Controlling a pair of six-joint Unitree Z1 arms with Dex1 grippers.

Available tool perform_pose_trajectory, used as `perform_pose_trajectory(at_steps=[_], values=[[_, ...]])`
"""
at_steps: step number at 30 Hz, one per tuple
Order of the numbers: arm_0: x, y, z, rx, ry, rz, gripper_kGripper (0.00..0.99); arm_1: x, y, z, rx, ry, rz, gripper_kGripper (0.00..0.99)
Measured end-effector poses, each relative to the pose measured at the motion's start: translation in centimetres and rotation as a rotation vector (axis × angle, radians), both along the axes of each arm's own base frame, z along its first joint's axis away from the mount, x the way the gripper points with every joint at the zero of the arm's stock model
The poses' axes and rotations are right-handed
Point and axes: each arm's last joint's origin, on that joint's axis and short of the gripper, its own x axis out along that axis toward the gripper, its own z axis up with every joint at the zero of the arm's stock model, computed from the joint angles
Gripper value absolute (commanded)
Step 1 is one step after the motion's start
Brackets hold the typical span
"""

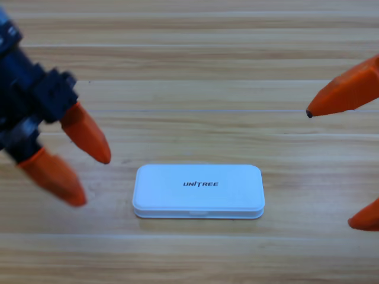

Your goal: Clean up eraser and pencils

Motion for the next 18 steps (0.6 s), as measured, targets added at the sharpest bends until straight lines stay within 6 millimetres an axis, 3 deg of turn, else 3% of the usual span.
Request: perform_pose_trajectory(at_steps=[18], values=[[-0.27,0.3,0.02,0.024,-0.033,0.067,0.99,0.02,0.03,-0.02,-0.001,0.001,0.0,0.989]])
